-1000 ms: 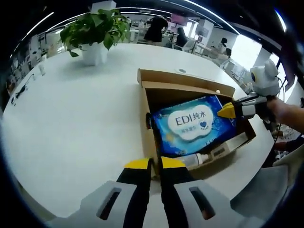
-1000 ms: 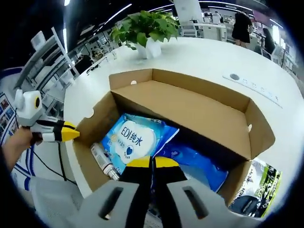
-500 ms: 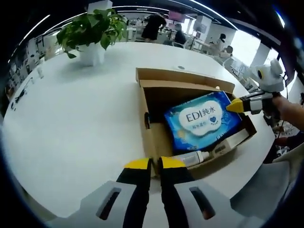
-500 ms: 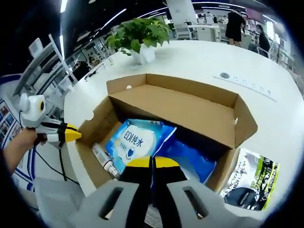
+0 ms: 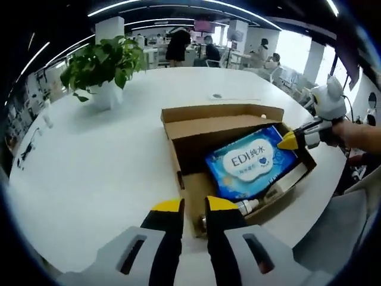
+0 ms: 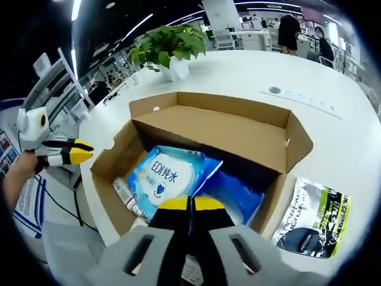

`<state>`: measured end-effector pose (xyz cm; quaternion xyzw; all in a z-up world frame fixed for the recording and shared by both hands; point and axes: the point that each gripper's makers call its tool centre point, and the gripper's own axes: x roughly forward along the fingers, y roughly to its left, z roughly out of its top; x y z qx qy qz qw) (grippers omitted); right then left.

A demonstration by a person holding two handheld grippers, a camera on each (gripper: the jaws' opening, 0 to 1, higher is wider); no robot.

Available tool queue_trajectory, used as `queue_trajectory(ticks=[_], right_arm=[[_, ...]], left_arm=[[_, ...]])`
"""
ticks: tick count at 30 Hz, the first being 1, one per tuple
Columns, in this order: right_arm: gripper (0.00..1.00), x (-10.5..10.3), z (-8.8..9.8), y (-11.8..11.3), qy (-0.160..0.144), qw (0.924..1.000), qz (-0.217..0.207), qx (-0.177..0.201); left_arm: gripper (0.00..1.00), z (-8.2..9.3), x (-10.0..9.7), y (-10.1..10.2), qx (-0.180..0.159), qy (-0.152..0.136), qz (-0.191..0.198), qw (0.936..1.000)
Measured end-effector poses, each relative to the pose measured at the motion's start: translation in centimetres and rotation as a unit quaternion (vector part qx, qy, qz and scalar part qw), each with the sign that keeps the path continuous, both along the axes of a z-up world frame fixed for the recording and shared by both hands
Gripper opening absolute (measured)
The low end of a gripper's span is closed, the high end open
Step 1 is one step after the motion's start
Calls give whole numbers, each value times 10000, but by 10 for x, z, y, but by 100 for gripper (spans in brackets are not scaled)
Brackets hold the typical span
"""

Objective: Operate the shoe box by opening the lid, removing the specified soft item, and placing it in the target area until the item is outside and the box remains undamaged.

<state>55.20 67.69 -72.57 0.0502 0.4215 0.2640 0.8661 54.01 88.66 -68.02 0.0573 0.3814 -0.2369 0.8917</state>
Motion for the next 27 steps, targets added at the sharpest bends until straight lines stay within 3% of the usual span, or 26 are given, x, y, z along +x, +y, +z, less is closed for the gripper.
queue_trajectory(ticks=[6,14,27], right_arm=[[0,-1,-8,-5,40,10000,6,-90],[0,-1,-13,-8,85,9999,20,-124],[0,-2,-18,-10,158,9998,47,-126]], left_arm=[[14,-1,4,-19,31,21,-281,9996],[15,-20,7,-47,72,342,-676,9971],[20,-65,10,-69,223,1126,-1026,9881]])
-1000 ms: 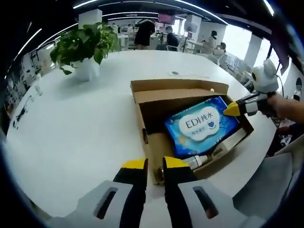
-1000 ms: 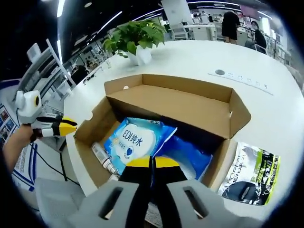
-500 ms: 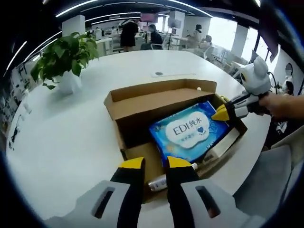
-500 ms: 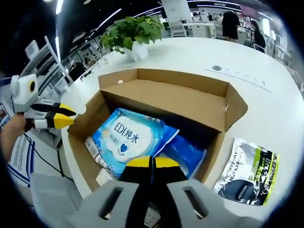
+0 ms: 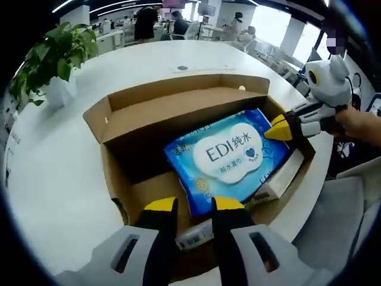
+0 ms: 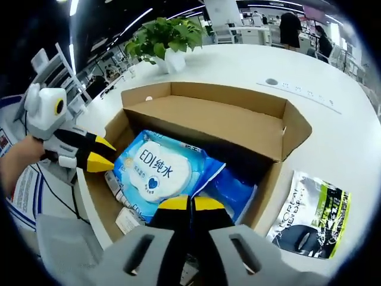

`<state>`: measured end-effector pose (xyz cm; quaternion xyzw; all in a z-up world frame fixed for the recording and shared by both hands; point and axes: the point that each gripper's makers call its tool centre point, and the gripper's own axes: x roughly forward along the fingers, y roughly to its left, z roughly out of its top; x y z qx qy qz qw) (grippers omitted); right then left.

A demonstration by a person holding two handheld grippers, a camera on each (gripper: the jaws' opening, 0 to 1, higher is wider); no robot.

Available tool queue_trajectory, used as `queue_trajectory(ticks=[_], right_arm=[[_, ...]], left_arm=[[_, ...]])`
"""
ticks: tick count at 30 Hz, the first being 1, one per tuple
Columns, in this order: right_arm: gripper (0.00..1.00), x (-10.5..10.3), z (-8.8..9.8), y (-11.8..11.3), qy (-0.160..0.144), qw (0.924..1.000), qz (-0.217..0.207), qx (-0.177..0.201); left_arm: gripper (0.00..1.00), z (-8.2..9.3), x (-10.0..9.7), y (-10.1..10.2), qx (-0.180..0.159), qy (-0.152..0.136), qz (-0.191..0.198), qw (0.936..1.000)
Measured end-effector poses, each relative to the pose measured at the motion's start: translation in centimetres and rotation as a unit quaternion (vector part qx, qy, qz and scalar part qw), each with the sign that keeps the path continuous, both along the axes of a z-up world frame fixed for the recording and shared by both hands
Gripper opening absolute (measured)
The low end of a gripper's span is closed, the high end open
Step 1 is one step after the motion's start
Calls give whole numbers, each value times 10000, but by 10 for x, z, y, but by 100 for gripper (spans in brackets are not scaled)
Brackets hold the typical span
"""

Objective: Operate the shoe box by opening the lid, removing the specified soft item, and placing it in the target area until the item is outside and the box remains undamaged.

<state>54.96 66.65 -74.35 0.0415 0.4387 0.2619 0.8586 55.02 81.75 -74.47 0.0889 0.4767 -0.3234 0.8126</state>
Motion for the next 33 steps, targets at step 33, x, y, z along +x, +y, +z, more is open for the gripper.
queue_trajectory(ticks=[33], right_arm=[[0,-3,1,0,48,9999,-114,112]], left_arm=[[0,-17,10,-13,-190,145,150,9996]])
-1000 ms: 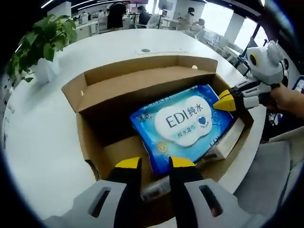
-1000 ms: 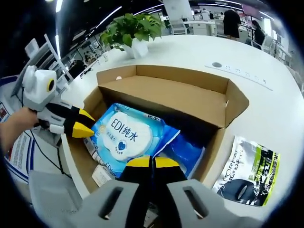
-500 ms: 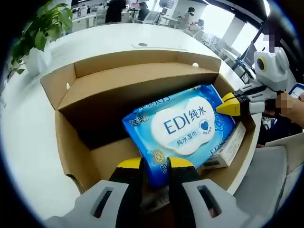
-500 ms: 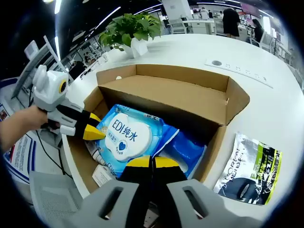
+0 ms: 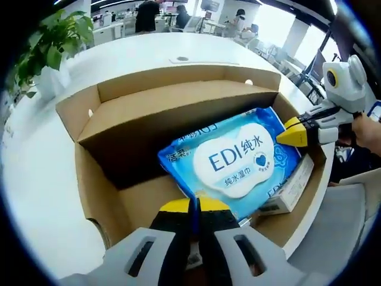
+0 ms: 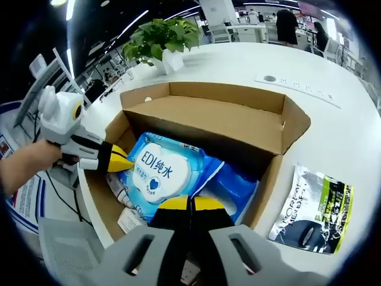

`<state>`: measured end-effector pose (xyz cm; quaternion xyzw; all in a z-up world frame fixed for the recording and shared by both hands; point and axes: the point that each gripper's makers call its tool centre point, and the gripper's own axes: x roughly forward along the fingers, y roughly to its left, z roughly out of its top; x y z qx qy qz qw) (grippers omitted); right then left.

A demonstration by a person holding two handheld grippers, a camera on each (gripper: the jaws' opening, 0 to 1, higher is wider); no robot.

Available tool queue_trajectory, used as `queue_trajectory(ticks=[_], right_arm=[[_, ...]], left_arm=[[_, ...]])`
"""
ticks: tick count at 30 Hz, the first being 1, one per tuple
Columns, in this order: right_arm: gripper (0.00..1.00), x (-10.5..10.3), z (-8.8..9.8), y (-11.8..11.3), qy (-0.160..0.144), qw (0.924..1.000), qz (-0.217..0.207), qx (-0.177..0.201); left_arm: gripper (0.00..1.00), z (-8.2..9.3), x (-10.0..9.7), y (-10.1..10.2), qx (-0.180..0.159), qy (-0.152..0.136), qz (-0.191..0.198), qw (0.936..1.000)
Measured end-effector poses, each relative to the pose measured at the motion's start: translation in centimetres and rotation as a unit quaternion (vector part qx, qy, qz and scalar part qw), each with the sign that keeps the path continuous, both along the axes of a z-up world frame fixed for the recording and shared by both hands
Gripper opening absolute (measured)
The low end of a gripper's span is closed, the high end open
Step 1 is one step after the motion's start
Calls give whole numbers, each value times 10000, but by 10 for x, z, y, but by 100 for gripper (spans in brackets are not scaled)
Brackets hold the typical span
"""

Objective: Operate the shoe box by opening the lid, removing the specified soft item, and placing it in the target area until the item is outside and the box remains undamaged.

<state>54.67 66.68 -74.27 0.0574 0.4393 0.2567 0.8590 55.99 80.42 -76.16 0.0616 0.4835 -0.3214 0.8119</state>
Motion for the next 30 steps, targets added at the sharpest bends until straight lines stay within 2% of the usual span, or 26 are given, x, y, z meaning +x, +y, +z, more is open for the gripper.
queue_trajectory(ticks=[8,16,30], right_arm=[[0,-4,8,-1,-7,10000,-40,75],[0,-5,22,-5,-79,9996,-135,217],[0,-12,44,-25,-30,9984,-335,451]], left_arm=[[0,9,-5,0,-105,-76,58,9999],[0,29,-4,-1,-204,-243,149,9994],[0,55,-15,-21,-427,-258,197,9986]])
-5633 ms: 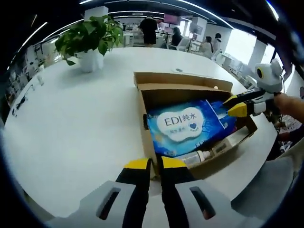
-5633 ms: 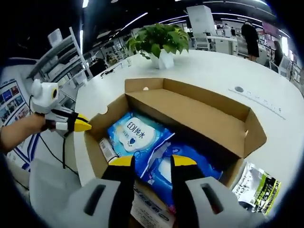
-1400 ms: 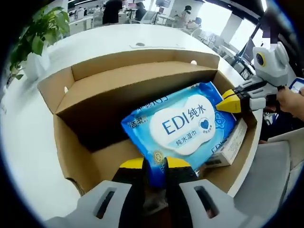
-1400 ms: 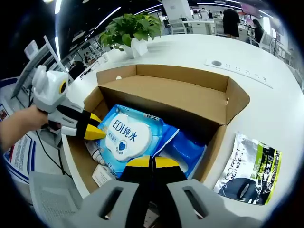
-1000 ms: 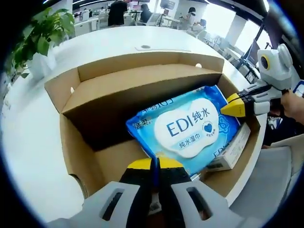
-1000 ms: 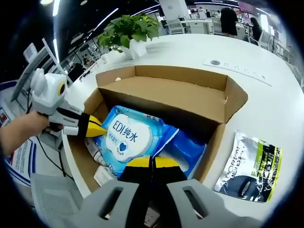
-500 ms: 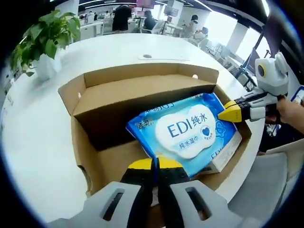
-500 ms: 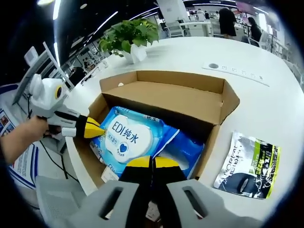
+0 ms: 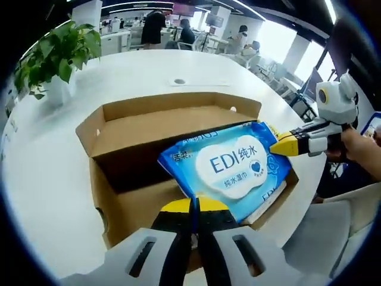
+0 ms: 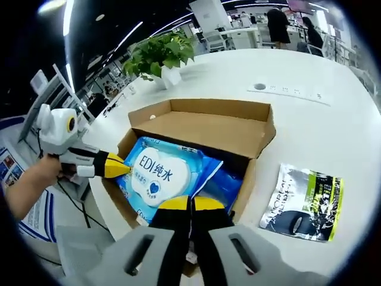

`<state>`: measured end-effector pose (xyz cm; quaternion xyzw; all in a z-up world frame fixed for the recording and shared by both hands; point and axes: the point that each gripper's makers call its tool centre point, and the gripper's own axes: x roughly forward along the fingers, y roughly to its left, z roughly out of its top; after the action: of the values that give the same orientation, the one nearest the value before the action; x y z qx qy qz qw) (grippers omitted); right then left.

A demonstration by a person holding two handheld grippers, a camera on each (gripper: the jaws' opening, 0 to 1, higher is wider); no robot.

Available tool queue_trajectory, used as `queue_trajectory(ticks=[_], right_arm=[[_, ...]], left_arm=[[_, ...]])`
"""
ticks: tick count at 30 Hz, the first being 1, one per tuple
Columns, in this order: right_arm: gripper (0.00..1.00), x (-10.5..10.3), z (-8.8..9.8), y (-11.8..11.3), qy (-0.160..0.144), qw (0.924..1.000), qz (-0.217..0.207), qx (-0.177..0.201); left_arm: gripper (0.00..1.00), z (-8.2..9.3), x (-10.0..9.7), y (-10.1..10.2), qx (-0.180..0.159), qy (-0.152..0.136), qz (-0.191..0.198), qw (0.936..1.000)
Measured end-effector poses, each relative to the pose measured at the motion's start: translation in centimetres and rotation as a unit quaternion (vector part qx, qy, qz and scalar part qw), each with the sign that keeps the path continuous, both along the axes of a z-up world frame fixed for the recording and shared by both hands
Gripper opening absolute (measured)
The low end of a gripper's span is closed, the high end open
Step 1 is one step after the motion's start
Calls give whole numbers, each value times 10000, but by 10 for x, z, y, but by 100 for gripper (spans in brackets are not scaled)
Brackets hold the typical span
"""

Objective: Operate the shoe box by opening the lid, removing the specified soft item, and placing it in the target area until the item is outside and the box remains undamaged.

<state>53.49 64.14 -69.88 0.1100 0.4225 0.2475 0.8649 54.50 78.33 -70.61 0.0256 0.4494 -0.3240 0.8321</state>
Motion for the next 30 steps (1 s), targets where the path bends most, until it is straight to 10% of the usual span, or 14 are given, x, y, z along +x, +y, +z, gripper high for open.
queue_trajectory(ticks=[30], right_arm=[[0,-16,20,-88,248,9990,-358,-50]], left_arm=[[0,25,-11,-89,-299,111,-266,9991]])
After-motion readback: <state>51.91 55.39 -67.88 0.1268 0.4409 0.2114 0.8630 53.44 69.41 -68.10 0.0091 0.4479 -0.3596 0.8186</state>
